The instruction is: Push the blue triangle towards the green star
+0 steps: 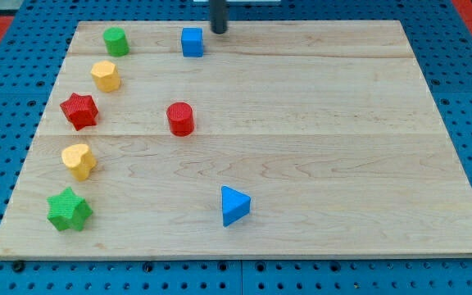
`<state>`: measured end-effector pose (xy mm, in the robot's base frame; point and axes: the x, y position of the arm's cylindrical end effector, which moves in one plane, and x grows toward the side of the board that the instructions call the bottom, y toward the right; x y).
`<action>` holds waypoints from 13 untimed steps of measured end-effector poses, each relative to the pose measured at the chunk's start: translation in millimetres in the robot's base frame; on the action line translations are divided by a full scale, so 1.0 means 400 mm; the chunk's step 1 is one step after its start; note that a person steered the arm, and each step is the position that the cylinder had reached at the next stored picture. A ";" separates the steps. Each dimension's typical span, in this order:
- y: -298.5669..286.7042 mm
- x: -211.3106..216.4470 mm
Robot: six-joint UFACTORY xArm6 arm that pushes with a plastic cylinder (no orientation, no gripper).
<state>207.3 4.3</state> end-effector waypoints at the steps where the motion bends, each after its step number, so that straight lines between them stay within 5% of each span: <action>1: 0.191 0.003; 3: 0.218 0.004; 5: 0.409 0.254; 7: 0.421 0.358; 8: 0.421 0.602; 9: 0.397 0.786; 13: 0.117 0.896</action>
<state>565.6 51.2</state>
